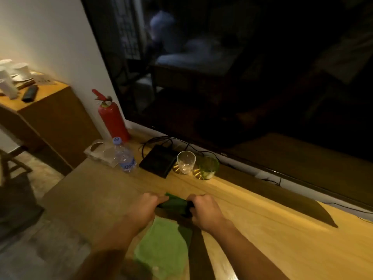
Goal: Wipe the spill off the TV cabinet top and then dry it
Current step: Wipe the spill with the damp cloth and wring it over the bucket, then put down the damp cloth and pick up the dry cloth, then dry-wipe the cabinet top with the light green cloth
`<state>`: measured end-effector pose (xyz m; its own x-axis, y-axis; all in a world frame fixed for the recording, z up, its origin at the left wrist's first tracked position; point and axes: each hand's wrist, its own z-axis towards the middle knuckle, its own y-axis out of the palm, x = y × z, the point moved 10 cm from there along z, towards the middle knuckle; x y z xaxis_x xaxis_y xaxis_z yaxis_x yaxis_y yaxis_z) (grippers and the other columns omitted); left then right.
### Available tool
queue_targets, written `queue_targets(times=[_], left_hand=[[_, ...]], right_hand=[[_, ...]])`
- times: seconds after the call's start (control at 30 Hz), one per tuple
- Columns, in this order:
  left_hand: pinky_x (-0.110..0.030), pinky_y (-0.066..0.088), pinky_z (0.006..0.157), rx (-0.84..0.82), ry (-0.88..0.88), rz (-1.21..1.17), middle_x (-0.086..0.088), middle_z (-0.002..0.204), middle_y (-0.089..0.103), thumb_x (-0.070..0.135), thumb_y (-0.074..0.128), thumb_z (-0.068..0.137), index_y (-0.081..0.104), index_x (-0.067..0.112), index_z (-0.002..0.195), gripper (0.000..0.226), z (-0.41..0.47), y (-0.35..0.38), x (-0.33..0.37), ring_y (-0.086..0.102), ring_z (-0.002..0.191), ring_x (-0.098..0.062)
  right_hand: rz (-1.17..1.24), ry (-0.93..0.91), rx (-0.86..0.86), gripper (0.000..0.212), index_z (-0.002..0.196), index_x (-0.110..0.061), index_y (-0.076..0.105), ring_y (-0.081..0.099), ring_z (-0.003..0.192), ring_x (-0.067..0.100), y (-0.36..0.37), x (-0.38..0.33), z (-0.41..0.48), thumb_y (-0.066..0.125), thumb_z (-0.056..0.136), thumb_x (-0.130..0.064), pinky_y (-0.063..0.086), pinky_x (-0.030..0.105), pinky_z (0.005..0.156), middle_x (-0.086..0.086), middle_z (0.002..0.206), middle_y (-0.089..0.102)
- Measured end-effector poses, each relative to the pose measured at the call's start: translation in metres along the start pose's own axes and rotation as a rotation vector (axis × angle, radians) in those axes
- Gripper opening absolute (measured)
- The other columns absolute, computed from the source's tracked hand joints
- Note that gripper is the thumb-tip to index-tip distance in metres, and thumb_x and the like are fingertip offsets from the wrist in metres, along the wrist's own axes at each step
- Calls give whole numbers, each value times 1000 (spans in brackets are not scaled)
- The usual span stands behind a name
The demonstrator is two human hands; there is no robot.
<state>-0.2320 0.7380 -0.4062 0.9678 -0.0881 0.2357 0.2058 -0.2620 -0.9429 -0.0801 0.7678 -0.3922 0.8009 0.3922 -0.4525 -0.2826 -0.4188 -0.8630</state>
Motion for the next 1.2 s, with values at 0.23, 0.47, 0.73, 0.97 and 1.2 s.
queue_targets(times=[0.23, 0.47, 0.73, 0.97, 1.2], left_hand=[[-28, 37, 108, -53, -24, 63, -2, 143, 48, 8, 50, 94, 43, 34, 143, 56, 71, 46, -41, 46, 129, -18], [-38, 29, 116, -99, 64, 198, -7, 159, 27, 29, 61, 89, 29, 15, 152, 72, 49, 70, -35, 24, 147, -33], [-37, 23, 114, 85, 165, 158, -13, 135, 59, 26, 29, 99, 63, 5, 126, 48, -63, 118, -1, 19, 144, -27], [-39, 36, 108, 12, 167, 89, -14, 152, 30, 40, 19, 103, 50, 3, 138, 60, -85, 150, 29, 42, 137, -35], [-38, 26, 114, -14, 260, 88, -15, 146, 46, 40, 14, 103, 62, 6, 128, 64, -120, 185, 85, 40, 138, -30]], right_hand=[[-9, 56, -18, 29, 117, -21, 59, 62, 96, 29, 47, 34, 62, 59, 88, -17, 50, 37, 80, 7, 109, 66], [-134, 44, 28, 48, 139, -19, 48, 39, 135, 29, 87, 32, 48, 49, 95, -36, 28, 39, 115, 7, 145, 47], [-84, 9, 40, 69, 136, -2, 54, 45, 134, 32, 142, -35, -38, 70, 78, -38, 8, 41, 112, 16, 145, 48], [-110, 131, -39, 66, 151, -8, -14, -33, 140, 28, 177, -9, -87, 18, 103, -39, -30, 41, 109, 10, 158, -24], [-132, 144, -53, 68, 151, -10, -17, -32, 141, 26, 193, 23, -158, 11, 102, -48, -22, 45, 115, 10, 158, -27]])
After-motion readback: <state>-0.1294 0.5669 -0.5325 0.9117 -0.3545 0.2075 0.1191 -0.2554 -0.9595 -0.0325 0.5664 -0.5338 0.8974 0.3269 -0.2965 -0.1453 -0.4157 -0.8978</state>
